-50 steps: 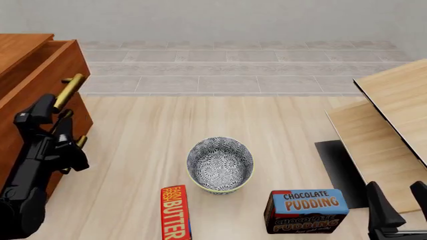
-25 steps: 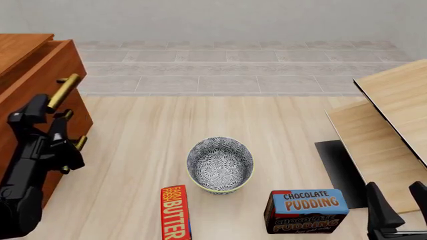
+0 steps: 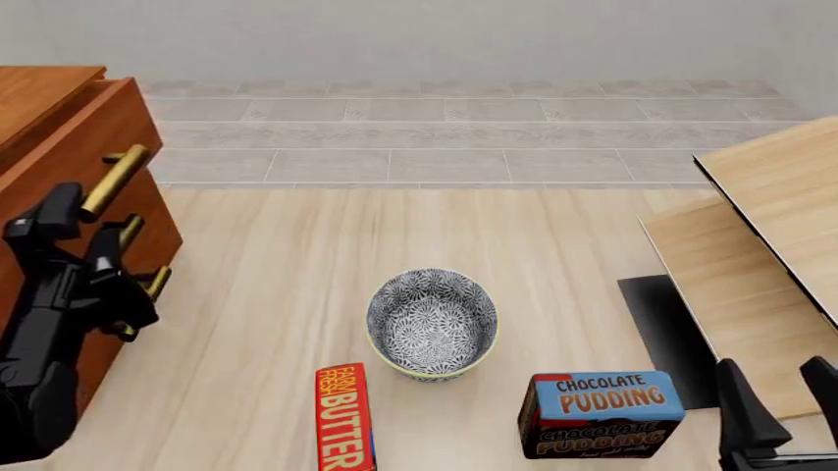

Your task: Close the top drawer of the cabinet.

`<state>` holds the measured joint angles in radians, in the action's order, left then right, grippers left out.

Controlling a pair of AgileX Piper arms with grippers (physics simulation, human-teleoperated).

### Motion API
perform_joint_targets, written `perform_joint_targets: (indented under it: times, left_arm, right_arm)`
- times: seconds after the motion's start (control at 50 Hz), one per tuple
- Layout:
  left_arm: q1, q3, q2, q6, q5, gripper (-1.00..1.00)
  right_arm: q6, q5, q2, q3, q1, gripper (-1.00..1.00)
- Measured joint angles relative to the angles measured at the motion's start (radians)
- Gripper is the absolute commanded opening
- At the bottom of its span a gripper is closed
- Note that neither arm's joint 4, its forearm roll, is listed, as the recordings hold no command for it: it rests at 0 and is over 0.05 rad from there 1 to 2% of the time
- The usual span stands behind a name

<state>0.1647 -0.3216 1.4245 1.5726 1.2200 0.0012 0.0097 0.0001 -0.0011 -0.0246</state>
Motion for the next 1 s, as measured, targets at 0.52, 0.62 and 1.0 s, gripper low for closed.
perform_joint_targets:
  times: [0.52,0.62,1.0]
  left_arm:
    - [0.033,-0.016,0.016,-0.003,0.000,1.00]
    - [0.040,-0.019,0.018,-0.004,0.000,1.00]
    - [0.063,-0.027,0.027,-0.015,0.000,1.00]
  right_arm:
    - [-0.003,0.004,0.000,0.000,-0.006,1.00]
    - [-0.004,0.004,0.000,0.000,-0.011,1.00]
    - [-0.014,0.007,0.000,0.001,-0.022,1.00]
